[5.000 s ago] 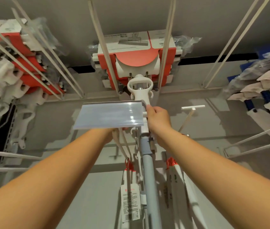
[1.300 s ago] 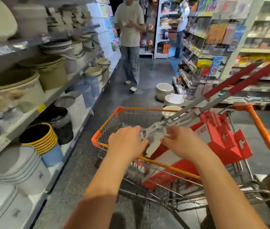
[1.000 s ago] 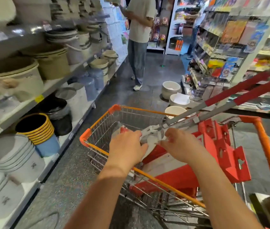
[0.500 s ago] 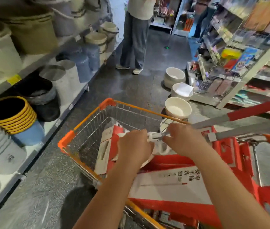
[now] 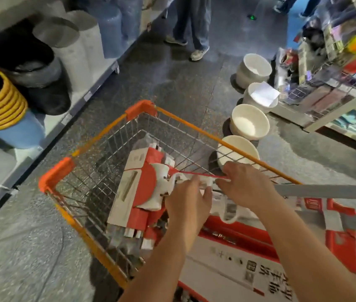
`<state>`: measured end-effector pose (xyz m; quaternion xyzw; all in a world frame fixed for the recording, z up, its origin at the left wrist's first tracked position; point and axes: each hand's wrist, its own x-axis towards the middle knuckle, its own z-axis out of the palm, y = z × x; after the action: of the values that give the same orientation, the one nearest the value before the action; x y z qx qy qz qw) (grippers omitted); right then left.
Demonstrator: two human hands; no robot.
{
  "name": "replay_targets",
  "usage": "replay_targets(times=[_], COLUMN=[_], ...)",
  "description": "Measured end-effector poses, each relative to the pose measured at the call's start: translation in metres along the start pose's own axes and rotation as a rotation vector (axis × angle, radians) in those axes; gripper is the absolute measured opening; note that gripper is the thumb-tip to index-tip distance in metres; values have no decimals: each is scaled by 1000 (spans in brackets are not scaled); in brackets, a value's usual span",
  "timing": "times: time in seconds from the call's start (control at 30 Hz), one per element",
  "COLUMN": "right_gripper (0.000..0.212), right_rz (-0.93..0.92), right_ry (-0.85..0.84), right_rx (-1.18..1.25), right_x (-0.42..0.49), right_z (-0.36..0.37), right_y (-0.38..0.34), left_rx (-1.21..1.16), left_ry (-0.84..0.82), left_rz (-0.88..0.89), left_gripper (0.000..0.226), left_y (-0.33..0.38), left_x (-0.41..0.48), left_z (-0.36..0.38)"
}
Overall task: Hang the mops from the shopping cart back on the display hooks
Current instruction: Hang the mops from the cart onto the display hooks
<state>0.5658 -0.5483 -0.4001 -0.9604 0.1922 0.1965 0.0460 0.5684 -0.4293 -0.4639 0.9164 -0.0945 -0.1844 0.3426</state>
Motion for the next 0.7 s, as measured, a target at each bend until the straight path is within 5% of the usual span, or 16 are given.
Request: replay_targets(times=[0.17, 0.43, 0.7], right_gripper=[37, 29, 44], right_rz=[-35, -58, -144], right_ry=[-76, -164, -284], right_rx=[4, 25, -168], right_x=[38, 63, 84], right_z=[27, 54, 71], right_y=[8, 6, 1], left_rx=[-653, -1270, -1595], left_ry=[-68, 68, 94], left_rz=[-358, -876, -978], left_gripper=[44, 43, 11], left_y=[-15, -20, -10], left_x=[21, 28, 42], left_z=[53, 87, 92])
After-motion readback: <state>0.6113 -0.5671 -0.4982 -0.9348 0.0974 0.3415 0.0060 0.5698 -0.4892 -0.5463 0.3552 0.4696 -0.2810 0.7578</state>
